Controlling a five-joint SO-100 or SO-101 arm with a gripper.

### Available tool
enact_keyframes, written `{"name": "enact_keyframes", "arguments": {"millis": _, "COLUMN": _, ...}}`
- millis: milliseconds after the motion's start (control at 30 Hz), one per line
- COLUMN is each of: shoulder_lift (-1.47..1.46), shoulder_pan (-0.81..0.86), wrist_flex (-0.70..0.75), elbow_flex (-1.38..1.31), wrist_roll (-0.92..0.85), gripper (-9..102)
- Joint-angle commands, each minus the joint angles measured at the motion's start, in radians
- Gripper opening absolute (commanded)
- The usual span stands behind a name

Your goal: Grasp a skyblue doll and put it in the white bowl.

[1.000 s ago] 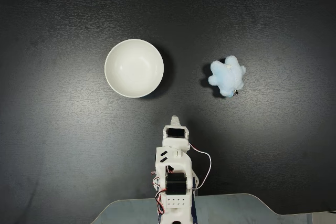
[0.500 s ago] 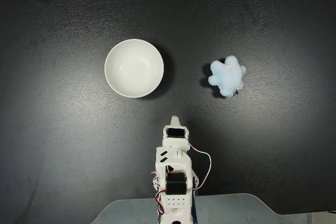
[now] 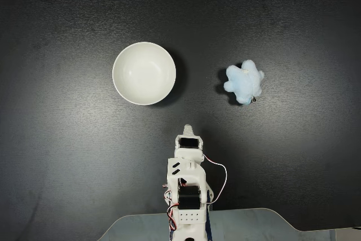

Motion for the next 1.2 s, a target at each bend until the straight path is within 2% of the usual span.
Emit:
{"name": "enact_keyframes", "arguments": {"millis": 0, "shoulder_lift": -0.002, "shoulder_pan": 0.011, "wrist_flex": -0.011, "elbow_flex": -0.009, "wrist_roll": 0.008, "gripper": 0}}
{"name": "enact_keyframes", "arguments": {"millis": 667, "shoulder_lift": -0.002, "shoulder_pan": -0.002, "wrist_flex": -0.026, "elbow_flex": -0.023, "wrist_roll": 0.018, "gripper": 1}}
{"name": "enact_keyframes", "arguments": {"millis": 867, "shoulder_lift": -0.002, "shoulder_pan": -0.003, "wrist_flex": -0.138, "elbow_flex": -0.245, "wrist_roll": 0.02, "gripper": 1}}
{"name": "enact_keyframes", "arguments": {"millis": 1167, "shoulder_lift": -0.003, "shoulder_pan": -0.003, "wrist_flex": -0.133, "elbow_flex": -0.699, "wrist_roll": 0.02, "gripper": 1}}
